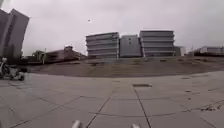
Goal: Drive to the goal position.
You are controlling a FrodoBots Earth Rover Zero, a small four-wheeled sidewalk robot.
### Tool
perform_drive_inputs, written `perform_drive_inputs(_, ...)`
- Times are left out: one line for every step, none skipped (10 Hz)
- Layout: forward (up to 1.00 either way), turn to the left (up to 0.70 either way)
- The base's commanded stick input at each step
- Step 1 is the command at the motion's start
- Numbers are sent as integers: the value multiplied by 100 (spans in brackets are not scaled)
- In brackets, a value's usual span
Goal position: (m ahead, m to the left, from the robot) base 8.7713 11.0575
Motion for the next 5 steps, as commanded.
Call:
perform_drive_inputs(70, 0)
perform_drive_inputs(70, 0)
perform_drive_inputs(70, 0)
perform_drive_inputs(70, 0)
perform_drive_inputs(70, 0)
